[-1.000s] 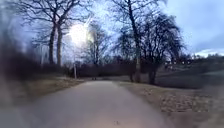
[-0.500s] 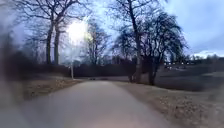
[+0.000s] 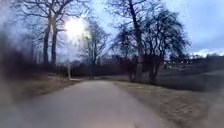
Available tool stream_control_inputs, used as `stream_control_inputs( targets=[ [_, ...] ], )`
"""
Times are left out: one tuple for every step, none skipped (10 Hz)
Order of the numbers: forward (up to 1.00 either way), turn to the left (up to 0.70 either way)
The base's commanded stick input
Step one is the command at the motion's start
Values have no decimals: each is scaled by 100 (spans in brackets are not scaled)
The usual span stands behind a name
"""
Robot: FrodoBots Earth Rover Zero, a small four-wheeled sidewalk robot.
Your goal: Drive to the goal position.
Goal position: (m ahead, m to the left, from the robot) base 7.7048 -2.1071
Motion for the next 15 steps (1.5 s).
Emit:
stream_control_inputs(
  targets=[
    [100,0],
    [100,0],
    [100,0],
    [100,0],
    [100,0],
    [100,0],
    [100,0],
    [100,26],
    [100,40],
    [100,40],
    [100,30],
    [100,0],
    [100,0],
    [100,0],
    [100,0]
  ],
)
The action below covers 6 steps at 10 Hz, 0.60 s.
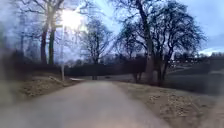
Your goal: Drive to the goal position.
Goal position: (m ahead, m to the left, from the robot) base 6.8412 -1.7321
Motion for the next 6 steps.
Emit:
stream_control_inputs(
  targets=[
    [100,0],
    [100,2],
    [100,40],
    [100,40],
    [100,40],
    [100,40]
  ],
)
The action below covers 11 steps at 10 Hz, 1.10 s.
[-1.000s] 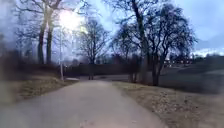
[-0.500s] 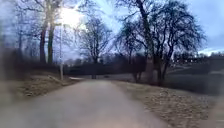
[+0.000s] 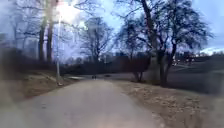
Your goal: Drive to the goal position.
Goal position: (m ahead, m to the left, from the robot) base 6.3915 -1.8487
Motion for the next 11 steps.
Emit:
stream_control_inputs(
  targets=[
    [100,40],
    [100,20],
    [100,0],
    [100,0],
    [100,0],
    [100,0],
    [100,0],
    [100,3],
    [100,23],
    [100,40],
    [100,36]
  ],
)
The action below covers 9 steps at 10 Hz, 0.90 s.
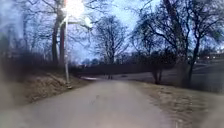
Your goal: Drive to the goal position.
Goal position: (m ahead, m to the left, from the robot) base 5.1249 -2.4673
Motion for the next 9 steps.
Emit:
stream_control_inputs(
  targets=[
    [100,6],
    [100,0],
    [100,0],
    [100,0],
    [100,0],
    [100,0],
    [100,0],
    [100,0],
    [100,0]
  ],
)
